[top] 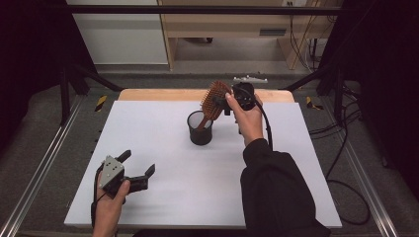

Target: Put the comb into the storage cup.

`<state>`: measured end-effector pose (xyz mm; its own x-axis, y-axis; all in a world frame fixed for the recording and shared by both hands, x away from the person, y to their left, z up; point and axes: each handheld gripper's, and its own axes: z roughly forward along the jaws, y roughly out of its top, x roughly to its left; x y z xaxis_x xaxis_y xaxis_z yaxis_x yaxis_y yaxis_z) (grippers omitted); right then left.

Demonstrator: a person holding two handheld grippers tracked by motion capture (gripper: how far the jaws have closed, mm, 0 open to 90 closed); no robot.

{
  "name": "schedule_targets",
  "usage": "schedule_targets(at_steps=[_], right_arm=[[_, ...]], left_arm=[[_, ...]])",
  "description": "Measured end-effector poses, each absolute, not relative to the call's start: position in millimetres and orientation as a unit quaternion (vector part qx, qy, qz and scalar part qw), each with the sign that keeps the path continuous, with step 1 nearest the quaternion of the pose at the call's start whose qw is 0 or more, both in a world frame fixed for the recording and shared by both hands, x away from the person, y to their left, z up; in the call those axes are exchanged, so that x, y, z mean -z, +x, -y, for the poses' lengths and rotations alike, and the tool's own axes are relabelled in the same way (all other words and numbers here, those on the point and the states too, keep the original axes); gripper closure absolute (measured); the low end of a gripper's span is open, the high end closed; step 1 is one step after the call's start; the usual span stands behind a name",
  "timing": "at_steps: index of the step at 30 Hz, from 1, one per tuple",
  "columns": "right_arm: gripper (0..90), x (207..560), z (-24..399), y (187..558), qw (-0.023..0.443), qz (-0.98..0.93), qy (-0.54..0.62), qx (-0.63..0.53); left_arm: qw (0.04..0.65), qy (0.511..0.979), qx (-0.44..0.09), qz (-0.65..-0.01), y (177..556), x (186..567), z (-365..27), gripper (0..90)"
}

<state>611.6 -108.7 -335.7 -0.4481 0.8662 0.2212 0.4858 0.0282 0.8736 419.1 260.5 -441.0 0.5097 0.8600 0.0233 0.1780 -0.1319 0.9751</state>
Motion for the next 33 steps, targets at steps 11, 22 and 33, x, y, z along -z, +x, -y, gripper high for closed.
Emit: schedule_targets(at_steps=[11,22,33], right_arm=[[10.3,326,129,592,0.212,-0.681,0.48,-0.511],[7.8,322,135,580,0.288,-0.655,0.462,-0.524],[7.5,320,137,573,0.318,-0.649,0.446,-0.528]], left_arm=[[0.543,0.672,-0.316,-0.392,419,442,-263,2.3],[0.547,0.665,-0.317,-0.397,419,441,-266,2.3],[0.545,0.668,-0.318,-0.395,420,441,-264,2.3]])
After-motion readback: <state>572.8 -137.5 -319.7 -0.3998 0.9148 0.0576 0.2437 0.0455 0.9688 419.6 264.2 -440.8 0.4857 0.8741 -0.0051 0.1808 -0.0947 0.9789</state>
